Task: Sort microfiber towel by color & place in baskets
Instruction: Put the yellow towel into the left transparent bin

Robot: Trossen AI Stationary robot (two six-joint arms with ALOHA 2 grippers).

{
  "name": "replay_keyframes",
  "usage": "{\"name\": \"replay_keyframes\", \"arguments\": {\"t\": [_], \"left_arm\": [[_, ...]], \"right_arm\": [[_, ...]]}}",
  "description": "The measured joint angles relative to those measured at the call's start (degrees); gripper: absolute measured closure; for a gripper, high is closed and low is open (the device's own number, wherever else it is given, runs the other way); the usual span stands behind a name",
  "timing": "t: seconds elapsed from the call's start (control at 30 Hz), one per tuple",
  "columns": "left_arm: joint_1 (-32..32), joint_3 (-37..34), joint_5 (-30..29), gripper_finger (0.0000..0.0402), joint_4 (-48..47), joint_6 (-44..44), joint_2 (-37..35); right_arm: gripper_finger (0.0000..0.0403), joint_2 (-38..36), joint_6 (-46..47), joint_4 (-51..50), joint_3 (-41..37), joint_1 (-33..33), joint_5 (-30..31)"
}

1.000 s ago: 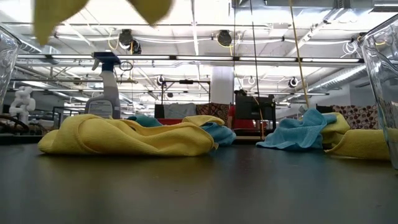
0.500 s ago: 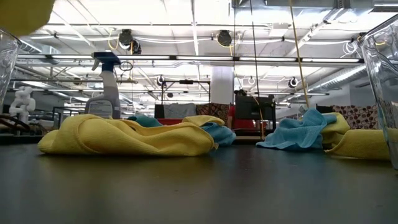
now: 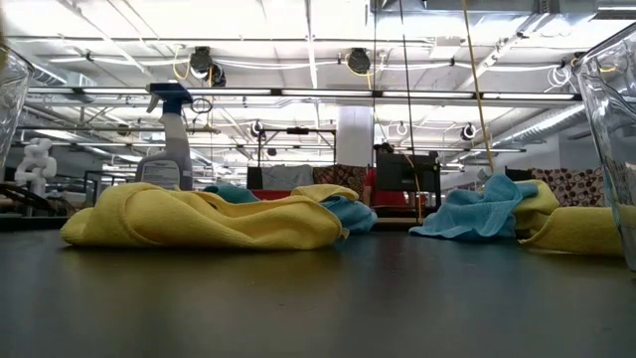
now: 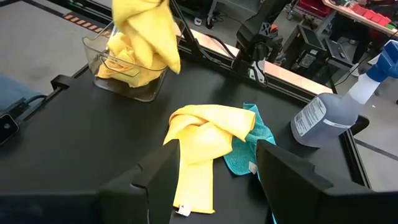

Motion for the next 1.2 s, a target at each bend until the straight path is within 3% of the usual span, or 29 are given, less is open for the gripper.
{"name": "replay_keyframes", "arguments": {"t": [0.43, 0.87, 1.2], "left_arm": [[-8.3, -10.5, 0.3, 0.0385, 13.8, -17.0, 5.6], [-8.5, -14.4, 8.3, 0.0384, 19.2, -24.0, 16.8], [-8.5, -14.7, 8.1, 0.0384, 19.3, -24.7, 21.6]], "right_arm": [[0.02, 0.0, 0.7, -1.6, 0.0, 0.1, 0.0], [0.02, 2.7, 1.6, -1.0, 0.0, 0.4, -3.0], [0.02, 5.7, 1.0, -0.1, 0.0, 0.4, -3.1]]}}
